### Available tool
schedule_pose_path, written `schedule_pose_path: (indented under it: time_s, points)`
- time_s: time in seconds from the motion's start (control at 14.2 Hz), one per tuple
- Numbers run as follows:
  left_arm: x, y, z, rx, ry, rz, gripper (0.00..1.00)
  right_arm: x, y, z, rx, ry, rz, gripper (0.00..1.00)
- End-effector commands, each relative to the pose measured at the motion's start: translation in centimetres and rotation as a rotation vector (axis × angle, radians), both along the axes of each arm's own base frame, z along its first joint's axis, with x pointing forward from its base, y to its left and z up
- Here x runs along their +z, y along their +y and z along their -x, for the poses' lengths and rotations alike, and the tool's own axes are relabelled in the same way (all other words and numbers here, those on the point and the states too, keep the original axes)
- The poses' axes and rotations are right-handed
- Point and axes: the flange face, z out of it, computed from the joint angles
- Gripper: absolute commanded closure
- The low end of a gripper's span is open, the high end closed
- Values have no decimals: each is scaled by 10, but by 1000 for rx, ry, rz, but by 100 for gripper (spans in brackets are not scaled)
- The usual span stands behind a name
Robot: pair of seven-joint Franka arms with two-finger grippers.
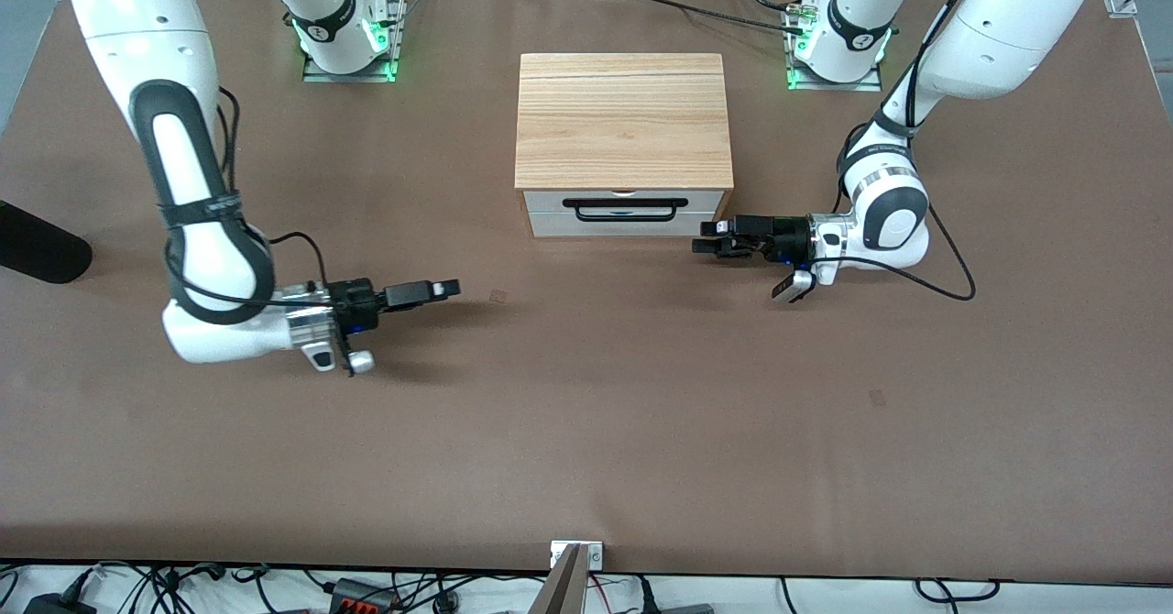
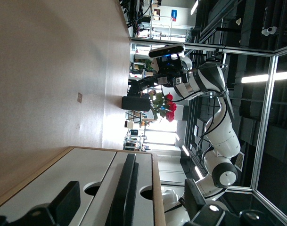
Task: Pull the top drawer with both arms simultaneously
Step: 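Reach both grippers to the black handle ends from either side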
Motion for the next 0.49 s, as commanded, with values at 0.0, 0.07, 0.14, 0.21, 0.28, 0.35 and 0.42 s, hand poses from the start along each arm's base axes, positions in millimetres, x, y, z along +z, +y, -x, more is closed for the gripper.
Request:
schedule_pose_path:
  time_s: [0.0,0.07,0.14,0.21,0.28,0.35,0.42]
  points:
    - [-2,-11,17,64,-25,47,8,-19,52,25,-7,-8,-19,0]
    - [-3,-21,22,73,-35,63,9,-26,67,33,-15,-26,-46,0]
    - [-3,-21,24,75,-42,65,14,-35,81,42,-10,-49,-82,0]
    - [-3,-22,27,74,-39,66,22,-42,86,49,-21,-66,-123,0]
    - [-2,-23,27,73,-42,68,23,-53,90,56,-30,-87,-168,0]
    - [-4,-24,29,70,-48,65,23,-62,104,64,-29,-107,-205,0]
    - [-6,-26,31,68,-63,64,33,-72,111,71,-35,-120,-230,0]
